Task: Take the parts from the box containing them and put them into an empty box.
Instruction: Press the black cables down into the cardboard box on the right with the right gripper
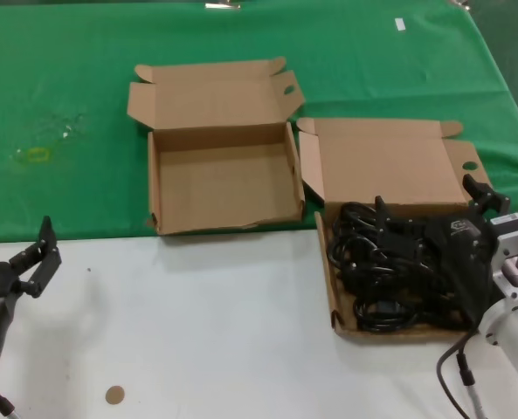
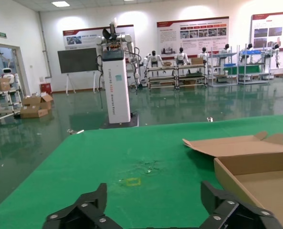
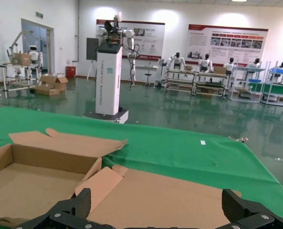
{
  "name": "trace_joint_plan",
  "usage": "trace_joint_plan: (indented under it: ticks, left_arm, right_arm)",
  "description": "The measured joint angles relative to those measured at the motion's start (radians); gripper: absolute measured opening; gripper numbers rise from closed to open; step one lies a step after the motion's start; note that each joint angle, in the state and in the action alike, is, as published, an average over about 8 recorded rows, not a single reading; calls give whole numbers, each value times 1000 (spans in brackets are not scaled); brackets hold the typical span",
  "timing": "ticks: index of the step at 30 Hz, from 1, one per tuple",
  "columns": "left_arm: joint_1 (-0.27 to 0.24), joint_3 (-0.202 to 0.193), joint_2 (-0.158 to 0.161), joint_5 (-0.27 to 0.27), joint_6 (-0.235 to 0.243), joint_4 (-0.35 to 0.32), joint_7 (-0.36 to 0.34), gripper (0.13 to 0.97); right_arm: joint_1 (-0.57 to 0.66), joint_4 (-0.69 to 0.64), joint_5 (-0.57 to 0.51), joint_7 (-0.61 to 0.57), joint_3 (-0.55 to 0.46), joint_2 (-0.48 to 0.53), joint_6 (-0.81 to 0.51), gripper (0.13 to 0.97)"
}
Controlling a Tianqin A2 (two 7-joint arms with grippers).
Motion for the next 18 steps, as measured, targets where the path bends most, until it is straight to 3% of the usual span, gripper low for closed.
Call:
trace_joint_plan:
  ticks: [3, 11, 15, 18]
  left_arm:
    - [0, 0, 0, 0, 0, 0, 0, 733]
    - [0, 0, 0, 0, 0, 0, 0, 516]
    - [0, 0, 0, 0, 0, 0, 0, 516]
    - [0, 0, 0, 0, 0, 0, 0, 443]
  right_arm:
    - [-2, 9, 25, 11, -28, 37, 16, 966]
    - [-2, 55, 141, 51, -150, 231, 54, 966]
    - [19, 55, 194, 69, -224, 359, 55, 966]
    - [49, 34, 215, 81, -278, 450, 41, 966]
